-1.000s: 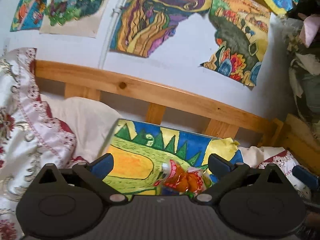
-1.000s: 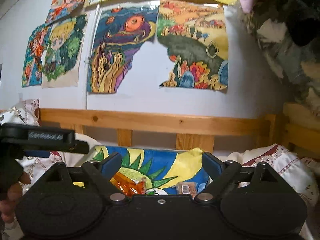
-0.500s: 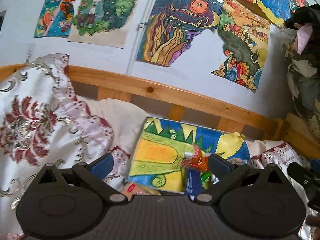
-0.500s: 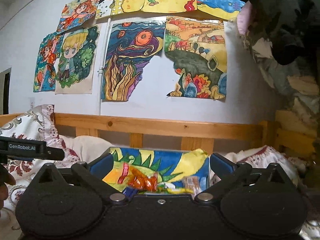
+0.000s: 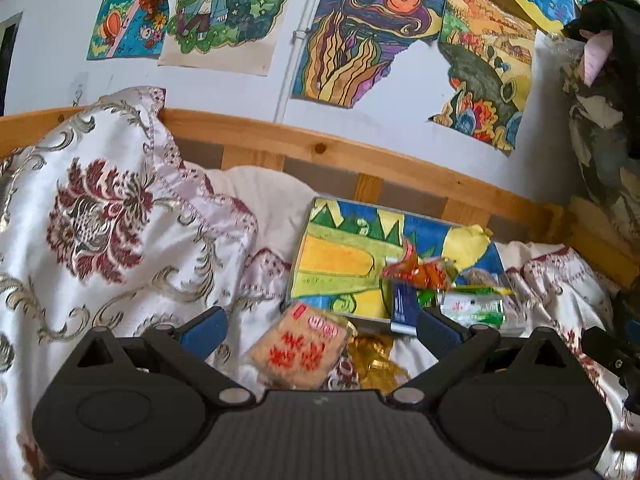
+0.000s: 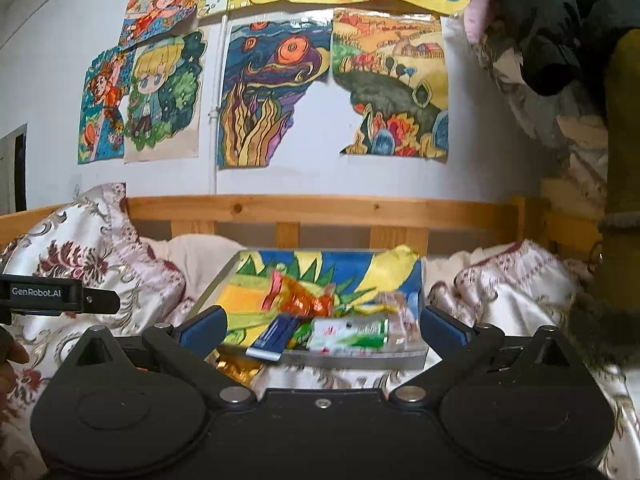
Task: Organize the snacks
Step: 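Reach the right gripper to the gold foil packet while the left reaches the rice-cake packet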
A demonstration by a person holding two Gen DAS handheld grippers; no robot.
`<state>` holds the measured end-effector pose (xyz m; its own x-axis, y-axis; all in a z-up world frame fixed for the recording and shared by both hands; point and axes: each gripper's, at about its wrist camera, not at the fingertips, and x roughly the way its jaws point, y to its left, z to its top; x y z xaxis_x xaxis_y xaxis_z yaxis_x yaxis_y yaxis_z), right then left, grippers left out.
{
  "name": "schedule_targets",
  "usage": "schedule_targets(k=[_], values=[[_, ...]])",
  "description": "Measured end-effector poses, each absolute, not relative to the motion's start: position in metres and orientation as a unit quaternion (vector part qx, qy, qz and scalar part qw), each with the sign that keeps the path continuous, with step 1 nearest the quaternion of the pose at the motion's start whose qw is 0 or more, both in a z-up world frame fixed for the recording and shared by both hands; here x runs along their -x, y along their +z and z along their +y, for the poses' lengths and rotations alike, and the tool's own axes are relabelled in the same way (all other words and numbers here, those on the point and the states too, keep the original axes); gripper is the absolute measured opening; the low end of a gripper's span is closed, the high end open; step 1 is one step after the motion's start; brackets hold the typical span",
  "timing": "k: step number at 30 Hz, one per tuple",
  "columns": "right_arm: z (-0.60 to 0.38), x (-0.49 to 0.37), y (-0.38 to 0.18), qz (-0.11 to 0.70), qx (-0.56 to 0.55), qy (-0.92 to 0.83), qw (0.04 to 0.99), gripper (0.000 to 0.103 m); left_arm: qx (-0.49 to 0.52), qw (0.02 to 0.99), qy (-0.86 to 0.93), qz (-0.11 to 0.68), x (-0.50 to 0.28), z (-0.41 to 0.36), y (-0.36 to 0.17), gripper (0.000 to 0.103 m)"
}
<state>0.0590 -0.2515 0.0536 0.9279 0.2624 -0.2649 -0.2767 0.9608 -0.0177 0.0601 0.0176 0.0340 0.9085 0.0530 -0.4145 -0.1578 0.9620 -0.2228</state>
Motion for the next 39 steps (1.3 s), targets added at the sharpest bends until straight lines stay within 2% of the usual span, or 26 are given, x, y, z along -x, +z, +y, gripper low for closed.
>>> schedule_targets(k=[21,39], values=[[-0.231,-0.033,0.028,0.212,0.029,0.17,0.962,0.102,0.092,0.951,0.077,0.284,-0.033,0.015,0.011,0.102],[-0.213,-0.037,0.04,0.246,0.027,0.19,0.95,0.102,0.1,0.946,0.095,0.292,-0.034,0.022,0.012,0.102]])
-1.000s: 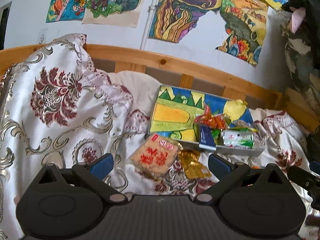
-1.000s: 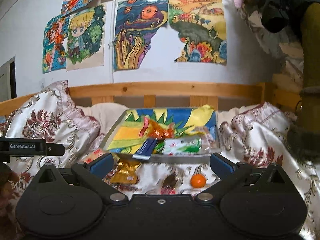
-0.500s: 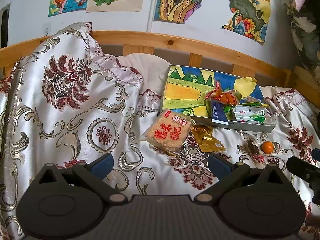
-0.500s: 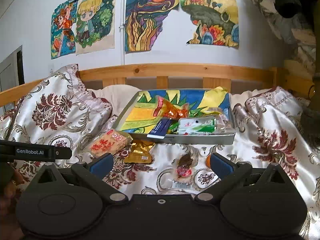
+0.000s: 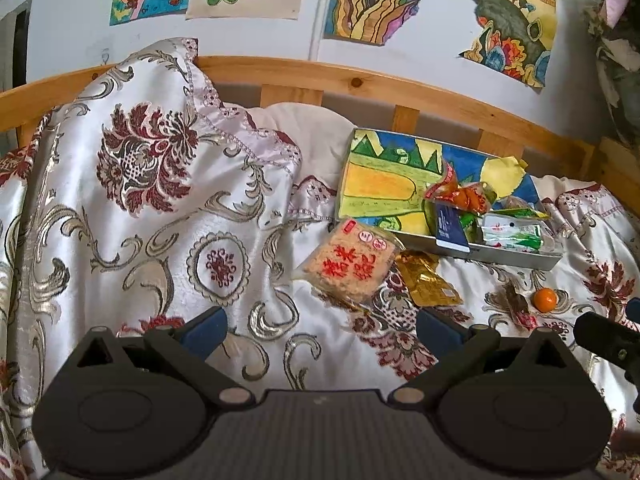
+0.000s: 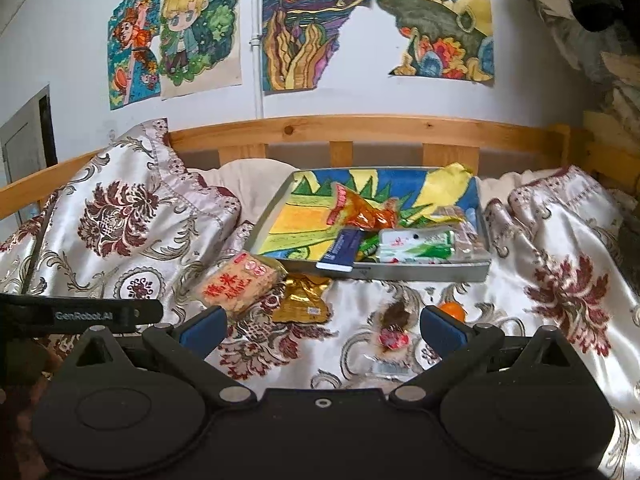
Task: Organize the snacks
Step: 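Reach the right gripper to the gold foil packet while the left reaches the rice-cake packet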
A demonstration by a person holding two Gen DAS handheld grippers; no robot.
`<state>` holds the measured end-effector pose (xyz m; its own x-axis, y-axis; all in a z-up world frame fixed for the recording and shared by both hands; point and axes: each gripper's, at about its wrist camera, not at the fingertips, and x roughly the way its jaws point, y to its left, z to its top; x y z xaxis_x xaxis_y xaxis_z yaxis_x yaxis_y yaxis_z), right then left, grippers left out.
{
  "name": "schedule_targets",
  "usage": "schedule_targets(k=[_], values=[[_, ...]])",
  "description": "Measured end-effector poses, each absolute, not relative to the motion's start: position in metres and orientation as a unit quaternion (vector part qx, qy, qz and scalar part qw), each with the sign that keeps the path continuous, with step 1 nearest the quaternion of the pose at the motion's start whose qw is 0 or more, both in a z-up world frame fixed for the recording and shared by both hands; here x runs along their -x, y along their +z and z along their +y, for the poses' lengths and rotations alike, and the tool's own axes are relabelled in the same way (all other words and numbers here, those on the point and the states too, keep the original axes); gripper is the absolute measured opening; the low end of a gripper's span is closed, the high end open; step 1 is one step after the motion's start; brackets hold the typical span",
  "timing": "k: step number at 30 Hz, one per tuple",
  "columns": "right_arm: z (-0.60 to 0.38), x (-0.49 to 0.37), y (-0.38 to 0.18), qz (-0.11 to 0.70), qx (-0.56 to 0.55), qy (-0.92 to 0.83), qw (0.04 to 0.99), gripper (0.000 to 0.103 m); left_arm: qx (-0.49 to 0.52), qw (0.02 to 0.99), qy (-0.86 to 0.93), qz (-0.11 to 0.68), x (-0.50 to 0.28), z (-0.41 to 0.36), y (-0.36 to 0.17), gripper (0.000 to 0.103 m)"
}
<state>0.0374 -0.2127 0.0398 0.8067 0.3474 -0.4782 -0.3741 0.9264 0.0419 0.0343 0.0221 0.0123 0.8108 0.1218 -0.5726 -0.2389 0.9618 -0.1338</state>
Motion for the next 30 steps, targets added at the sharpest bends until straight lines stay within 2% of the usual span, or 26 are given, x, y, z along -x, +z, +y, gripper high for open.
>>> schedule_targets(k=[11,30], values=[[-0.192,-0.069,0.036,0.246,0.054,0.219,0.943,0.102,0.085,0.944,0.107,0.301,-0.063,0.034,0.004,0.102],[-0.147,-0.155,-0.004,0.253,0.086,0.248,0.931,0.102,0.058,0.931,0.152,0.327,-0.123,0.053,-0.009,0.102]])
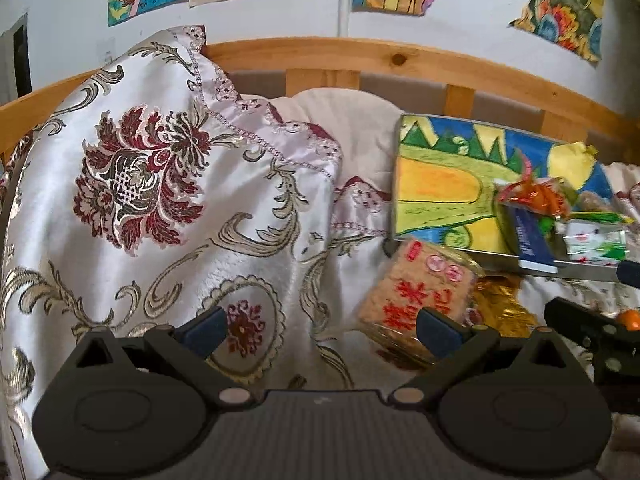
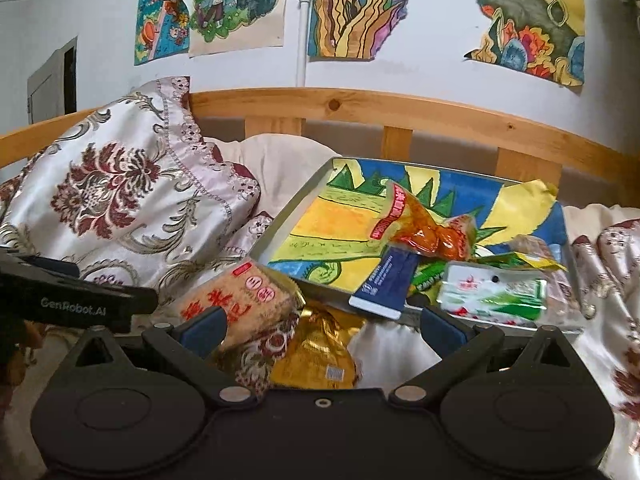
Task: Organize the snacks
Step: 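Reach the right gripper to the gold foil packet while the left reaches the rice-cake packet, then close the right gripper on the gold foil packet while the left closes on the rice-cake packet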
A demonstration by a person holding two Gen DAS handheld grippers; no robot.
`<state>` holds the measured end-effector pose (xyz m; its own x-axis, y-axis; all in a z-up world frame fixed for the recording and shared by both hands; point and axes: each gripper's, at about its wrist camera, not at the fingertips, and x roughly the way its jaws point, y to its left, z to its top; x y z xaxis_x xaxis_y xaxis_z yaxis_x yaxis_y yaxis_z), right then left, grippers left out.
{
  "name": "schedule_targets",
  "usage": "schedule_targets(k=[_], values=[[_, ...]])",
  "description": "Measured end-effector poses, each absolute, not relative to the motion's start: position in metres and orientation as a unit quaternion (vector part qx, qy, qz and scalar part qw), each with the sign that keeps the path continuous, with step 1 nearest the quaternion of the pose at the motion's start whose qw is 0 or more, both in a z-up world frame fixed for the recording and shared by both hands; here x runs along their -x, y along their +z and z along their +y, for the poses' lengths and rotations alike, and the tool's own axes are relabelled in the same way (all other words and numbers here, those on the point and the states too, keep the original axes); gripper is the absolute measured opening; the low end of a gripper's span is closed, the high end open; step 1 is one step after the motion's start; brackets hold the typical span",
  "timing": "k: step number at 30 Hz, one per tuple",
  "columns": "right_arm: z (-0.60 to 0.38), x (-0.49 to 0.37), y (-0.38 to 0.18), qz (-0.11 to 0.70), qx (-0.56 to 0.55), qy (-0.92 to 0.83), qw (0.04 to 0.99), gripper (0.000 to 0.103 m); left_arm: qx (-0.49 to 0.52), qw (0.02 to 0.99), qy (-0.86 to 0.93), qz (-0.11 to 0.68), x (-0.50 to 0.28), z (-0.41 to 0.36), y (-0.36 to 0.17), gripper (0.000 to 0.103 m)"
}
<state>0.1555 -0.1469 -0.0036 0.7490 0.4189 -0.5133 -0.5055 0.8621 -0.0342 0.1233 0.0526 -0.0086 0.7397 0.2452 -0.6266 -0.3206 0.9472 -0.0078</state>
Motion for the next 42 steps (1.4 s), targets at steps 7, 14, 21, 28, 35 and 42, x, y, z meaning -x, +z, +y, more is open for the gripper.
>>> schedule_targets(k=[7,14,21,28,35,42], values=[[-0.132,-0.187,-0.033,0.284,0.073,0.246,0.924,0.102,0.066,0.928,0.153,0.333,-0.143,0.062,-0.012,0.102],[-0.132,-0.205,-0.054,0.322,0.065,0.253,0.91,0.102,0.068,0.934,0.12,0.33,-0.167,0.055,-0.015,0.102],[-0.136,-0.216,-0.064,0.354,0.051,0.255,0.899,0.102,0.058,0.933,0.101,0.34,-0.188,0.045,-0.02,0.102],[-0.133,-0.216,-0.068,0.361,0.064,0.252,0.895,0.095,0.052,0.932,0.084,0.348,-0.196,0.04,-0.026,0.102],[-0.133,-0.211,-0.066,0.351,0.086,0.256,0.897,0.063,0.051,0.933,0.059,0.352,-0.2,0.035,-0.029,0.102],[-0.146,-0.206,-0.061,0.357,0.097,0.252,0.894,0.058,0.045,0.931,0.025,0.36,-0.201,0.028,-0.034,0.102]])
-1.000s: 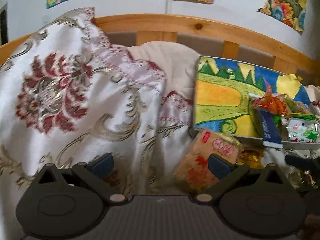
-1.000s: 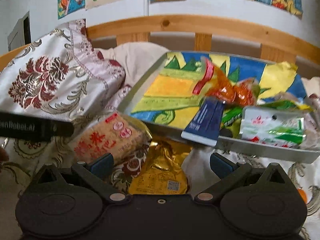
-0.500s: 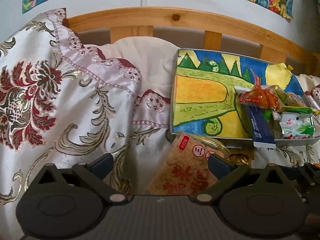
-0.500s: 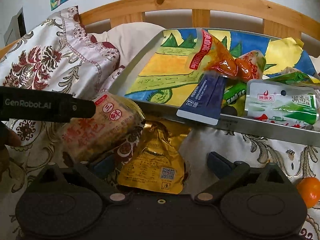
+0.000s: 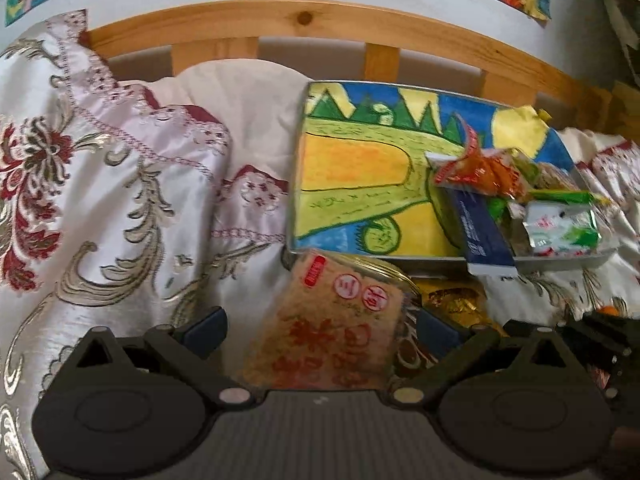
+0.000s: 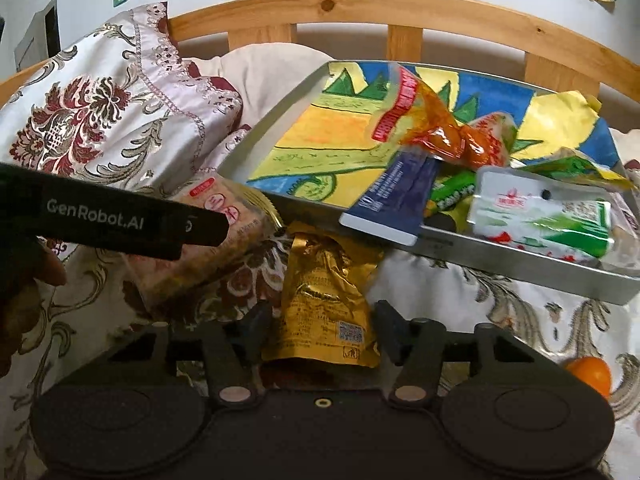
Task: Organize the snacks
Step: 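Close the right gripper on the gold foil packet while the left closes on the rice-cake packet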
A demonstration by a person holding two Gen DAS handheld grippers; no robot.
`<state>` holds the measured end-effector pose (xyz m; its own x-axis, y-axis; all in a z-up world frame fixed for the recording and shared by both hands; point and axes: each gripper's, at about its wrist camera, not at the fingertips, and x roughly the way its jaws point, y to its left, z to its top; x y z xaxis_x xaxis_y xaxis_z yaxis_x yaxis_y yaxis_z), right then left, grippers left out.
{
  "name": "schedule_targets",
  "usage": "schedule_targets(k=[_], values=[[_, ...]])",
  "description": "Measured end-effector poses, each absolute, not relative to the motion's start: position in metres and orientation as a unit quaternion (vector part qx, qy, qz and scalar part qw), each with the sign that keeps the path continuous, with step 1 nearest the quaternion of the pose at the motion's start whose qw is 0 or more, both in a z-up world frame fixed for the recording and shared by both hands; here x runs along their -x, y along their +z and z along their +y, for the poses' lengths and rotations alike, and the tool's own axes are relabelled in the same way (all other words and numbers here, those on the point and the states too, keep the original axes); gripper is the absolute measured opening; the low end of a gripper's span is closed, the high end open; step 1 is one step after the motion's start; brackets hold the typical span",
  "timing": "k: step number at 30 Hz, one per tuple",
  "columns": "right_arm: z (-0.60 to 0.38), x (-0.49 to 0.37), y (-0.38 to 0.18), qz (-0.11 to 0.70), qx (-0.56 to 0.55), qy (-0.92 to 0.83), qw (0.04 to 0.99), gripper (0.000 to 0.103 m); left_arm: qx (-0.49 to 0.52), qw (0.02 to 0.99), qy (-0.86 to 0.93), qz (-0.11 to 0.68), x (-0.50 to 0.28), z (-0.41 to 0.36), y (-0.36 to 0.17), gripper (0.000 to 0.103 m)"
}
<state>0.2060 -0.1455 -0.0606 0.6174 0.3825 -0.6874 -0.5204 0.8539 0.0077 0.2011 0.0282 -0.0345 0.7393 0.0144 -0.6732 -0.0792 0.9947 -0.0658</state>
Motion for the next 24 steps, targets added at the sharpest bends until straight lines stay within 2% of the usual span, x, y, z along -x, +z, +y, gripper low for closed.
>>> schedule_targets(k=[8,14,24], values=[[-0.156,-0.198,-0.057,0.361,0.131,0.239,0.892,0.058,0.028,0.927,0.027,0.374,-0.203,0.028,-0.041,0.102],[-0.161,-0.197,-0.057,0.362,0.133,0.236,0.892,0.062,0.003,0.918,0.011,0.396,-0.212,0.019,-0.049,0.102],[-0.161,-0.198,-0.058,0.339,0.136,0.237,0.9,0.08,-0.014,0.918,0.039,0.395,-0.219,0.017,-0.052,0.102]])
